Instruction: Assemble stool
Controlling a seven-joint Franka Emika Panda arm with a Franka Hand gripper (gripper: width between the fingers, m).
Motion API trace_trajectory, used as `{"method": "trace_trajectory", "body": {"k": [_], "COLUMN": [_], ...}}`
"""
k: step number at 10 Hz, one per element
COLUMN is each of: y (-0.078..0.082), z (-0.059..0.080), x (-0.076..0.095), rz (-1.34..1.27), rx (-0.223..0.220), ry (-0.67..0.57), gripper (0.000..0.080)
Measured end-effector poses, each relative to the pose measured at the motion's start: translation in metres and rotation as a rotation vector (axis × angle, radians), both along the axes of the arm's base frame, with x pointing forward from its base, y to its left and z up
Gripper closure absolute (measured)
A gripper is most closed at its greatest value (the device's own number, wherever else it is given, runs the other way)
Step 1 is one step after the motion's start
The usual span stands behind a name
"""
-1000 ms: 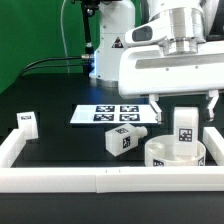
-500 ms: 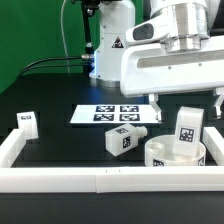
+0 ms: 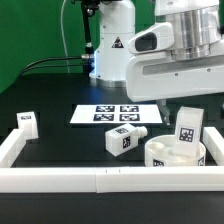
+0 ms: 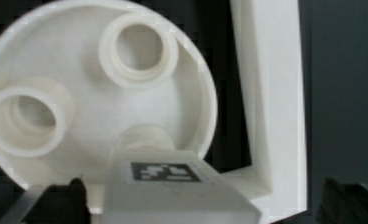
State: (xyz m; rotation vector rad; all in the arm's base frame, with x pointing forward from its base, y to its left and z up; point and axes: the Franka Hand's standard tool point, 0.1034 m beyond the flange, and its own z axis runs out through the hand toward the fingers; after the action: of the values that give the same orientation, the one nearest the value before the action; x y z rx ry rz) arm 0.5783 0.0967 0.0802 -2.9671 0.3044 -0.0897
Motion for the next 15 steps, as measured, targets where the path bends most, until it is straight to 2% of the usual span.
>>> {"method": "trace_trajectory", "body": {"k": [1,3,4,7,8,9,10,11,15], "y": [0.0,-0.009,-0.014,-0.017,-0.017,-0.017,-0.017,-0.016,0.0], "z": [-0.001,0.001,-0.001,-0.007,-0.007,-0.007,-0.007,-0.007,-0.008], "x": [-0.001,-0.001,0.009,0.01,0.01,0.01,0.01,0.01,0.013], "rz": [0.0,-0.067,-0.112,-0.134,-0.132,-0.132,-0.2,-0.281,-0.725], "rx": [0.0,-0.007,-0.012,-0.017,-0.017,-0.017,-0.011,-0.007,0.024], "ry": [0.004,0.112,0.111,0.095,0.095,0.095,0.105,0.116,0.178], "gripper": [0.0151,0.0151,0.0151,0.0151,0.0245,0.038,0.038,0.0466,0.0466]}}
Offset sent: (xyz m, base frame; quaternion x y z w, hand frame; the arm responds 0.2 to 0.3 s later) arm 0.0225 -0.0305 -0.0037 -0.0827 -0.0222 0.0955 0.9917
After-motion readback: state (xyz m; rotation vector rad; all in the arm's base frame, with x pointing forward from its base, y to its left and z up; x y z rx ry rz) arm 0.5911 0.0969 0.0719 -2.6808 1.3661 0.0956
